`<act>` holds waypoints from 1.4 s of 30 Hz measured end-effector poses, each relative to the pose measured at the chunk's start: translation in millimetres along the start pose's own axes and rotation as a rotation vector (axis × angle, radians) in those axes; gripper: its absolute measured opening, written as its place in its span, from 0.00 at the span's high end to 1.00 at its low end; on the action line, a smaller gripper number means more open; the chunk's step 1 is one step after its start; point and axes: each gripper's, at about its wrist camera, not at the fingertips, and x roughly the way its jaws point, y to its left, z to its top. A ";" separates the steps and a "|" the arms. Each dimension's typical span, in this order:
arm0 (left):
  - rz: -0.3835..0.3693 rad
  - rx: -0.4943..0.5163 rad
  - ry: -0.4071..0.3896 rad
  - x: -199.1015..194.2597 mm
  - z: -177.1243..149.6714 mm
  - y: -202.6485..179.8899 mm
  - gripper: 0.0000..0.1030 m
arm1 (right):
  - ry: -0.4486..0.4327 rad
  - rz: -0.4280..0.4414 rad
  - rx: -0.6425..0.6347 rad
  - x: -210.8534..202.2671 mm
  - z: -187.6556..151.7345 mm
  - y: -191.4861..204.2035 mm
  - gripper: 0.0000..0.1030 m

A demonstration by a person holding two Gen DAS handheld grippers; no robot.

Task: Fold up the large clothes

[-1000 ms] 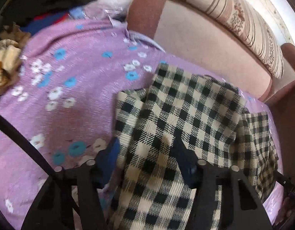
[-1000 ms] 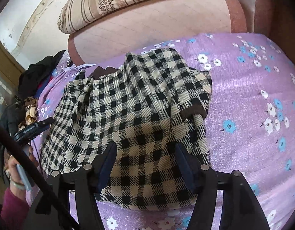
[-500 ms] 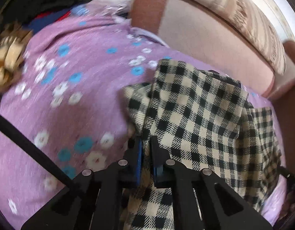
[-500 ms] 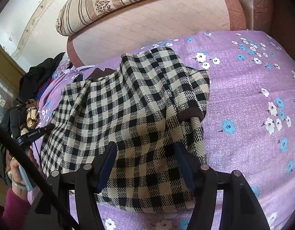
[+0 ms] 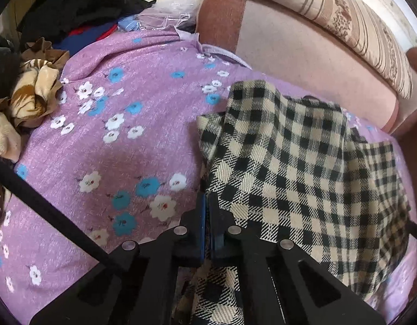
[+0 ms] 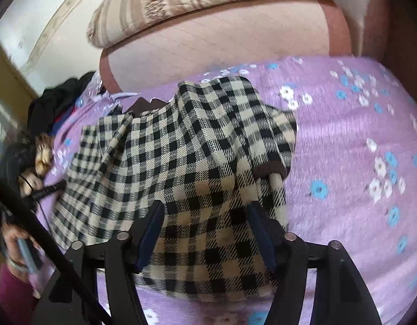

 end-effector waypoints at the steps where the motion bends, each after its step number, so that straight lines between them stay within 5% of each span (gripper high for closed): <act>1: 0.009 -0.006 0.016 3.1 -2.6 0.3 0.98 | 0.008 -0.035 -0.013 4.9 0.6 -1.3 0.31; 4: 0.021 -0.030 0.035 3.7 -8.0 2.0 0.98 | 0.099 -0.180 0.028 33.3 -2.3 -21.9 0.31; 8: 0.004 -0.040 0.015 -13.2 -10.6 1.1 0.98 | 0.073 -0.081 0.115 15.8 -3.2 -27.5 0.31; 10: -0.033 -0.036 0.025 -25.4 -13.7 -2.4 0.85 | 0.000 -0.066 0.065 -4.3 -0.1 -12.4 0.31; 12: -0.080 -0.037 0.030 -43.2 -19.1 -7.4 0.39 | -0.049 -0.004 0.039 -19.7 1.1 4.3 0.31; 14: -0.109 -0.041 -0.012 -63.1 -28.2 -12.0 0.25 | -0.062 0.076 0.037 -23.6 1.7 21.1 0.29; 17: -0.065 0.000 -0.007 -78.7 -45.3 -21.2 0.24 | -0.015 0.133 -0.025 -4.6 7.2 59.4 0.29; 22: -0.019 -0.047 0.053 -60.0 -63.1 -7.3 0.24 | -0.053 -0.007 -0.123 7.8 14.1 98.2 0.30; 25: 0.035 -0.062 0.093 -40.5 -63.8 5.2 0.24 | -0.072 -0.065 -0.103 7.3 18.1 86.9 0.30; 29: -0.006 -0.140 0.111 -33.1 -57.0 19.9 0.24 | -0.078 -0.230 -0.040 -7.1 20.1 38.5 0.30; 34: 0.026 -0.115 0.097 -30.4 -52.1 15.0 0.24 | -0.019 -0.031 -0.089 -6.5 19.9 45.0 0.32; 38: 0.038 -0.103 0.099 -25.5 -51.3 12.8 0.21 | 0.062 -0.138 -0.112 37.3 6.8 36.1 0.38; 39: 0.038 -0.109 0.101 -24.8 -51.5 13.5 0.19 | 0.089 -0.150 -0.070 47.2 4.7 22.8 0.50; 42: 0.016 -0.147 0.116 -21.4 -50.6 20.1 0.19 | 0.084 -0.077 0.035 43.9 7.3 -1.7 0.54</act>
